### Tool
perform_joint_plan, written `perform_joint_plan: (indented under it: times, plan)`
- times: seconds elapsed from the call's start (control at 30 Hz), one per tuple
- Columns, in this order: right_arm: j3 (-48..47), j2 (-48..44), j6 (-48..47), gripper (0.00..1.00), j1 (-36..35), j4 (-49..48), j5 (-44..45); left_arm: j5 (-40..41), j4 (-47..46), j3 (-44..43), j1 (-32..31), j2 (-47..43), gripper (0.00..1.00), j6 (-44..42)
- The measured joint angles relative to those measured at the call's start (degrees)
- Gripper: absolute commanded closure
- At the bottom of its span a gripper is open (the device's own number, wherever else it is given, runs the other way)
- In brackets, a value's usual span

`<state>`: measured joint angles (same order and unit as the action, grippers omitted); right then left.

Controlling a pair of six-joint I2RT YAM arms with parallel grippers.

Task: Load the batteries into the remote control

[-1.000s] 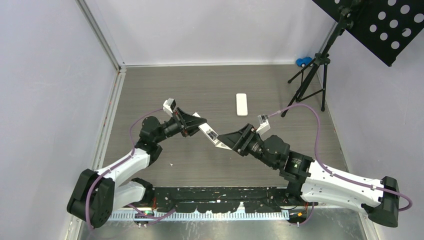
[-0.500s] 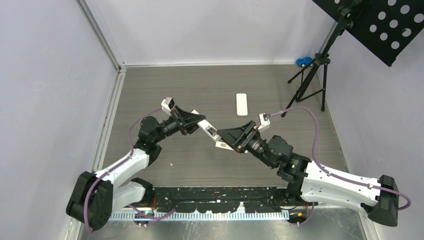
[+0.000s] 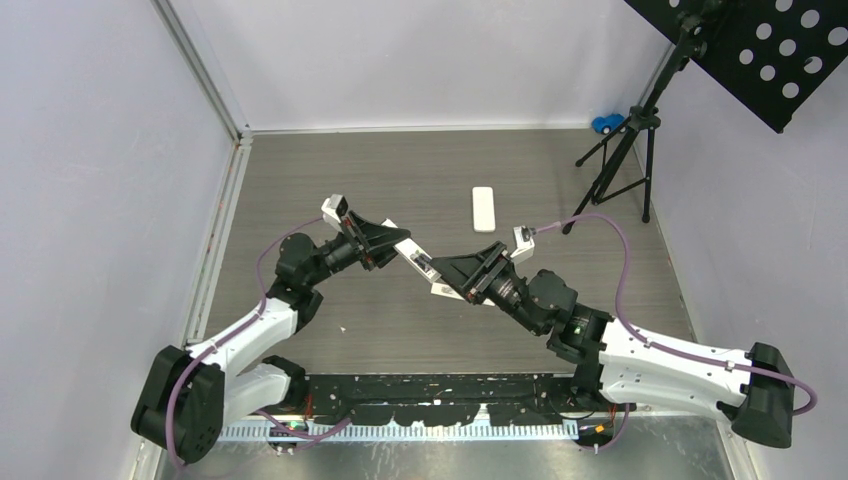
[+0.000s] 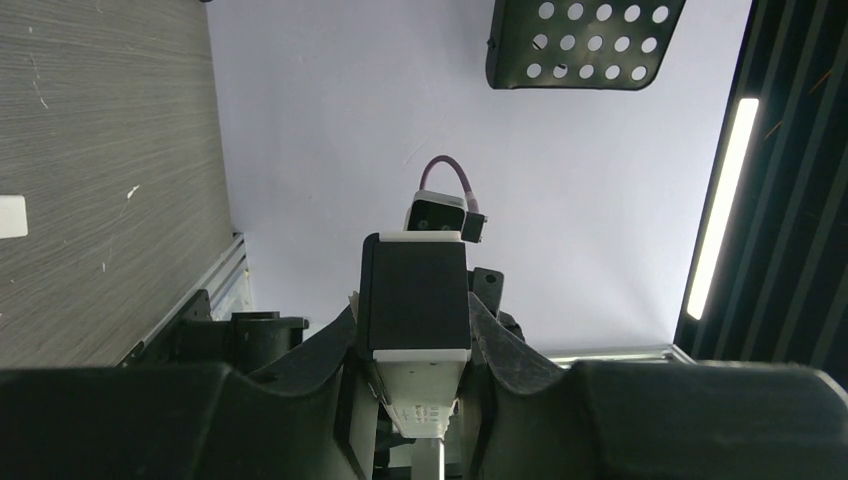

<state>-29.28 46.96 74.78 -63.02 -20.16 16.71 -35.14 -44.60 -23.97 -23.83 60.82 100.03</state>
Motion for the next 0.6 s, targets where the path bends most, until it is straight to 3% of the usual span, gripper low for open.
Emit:
perform_joint_plan:
  times: [0.6]
  plan:
    - [0.0,2.4,2.2,0.63,0.0,-2.5,1.5,0.9,0.0,0.0,0.2,-1.4,1.00,-0.7]
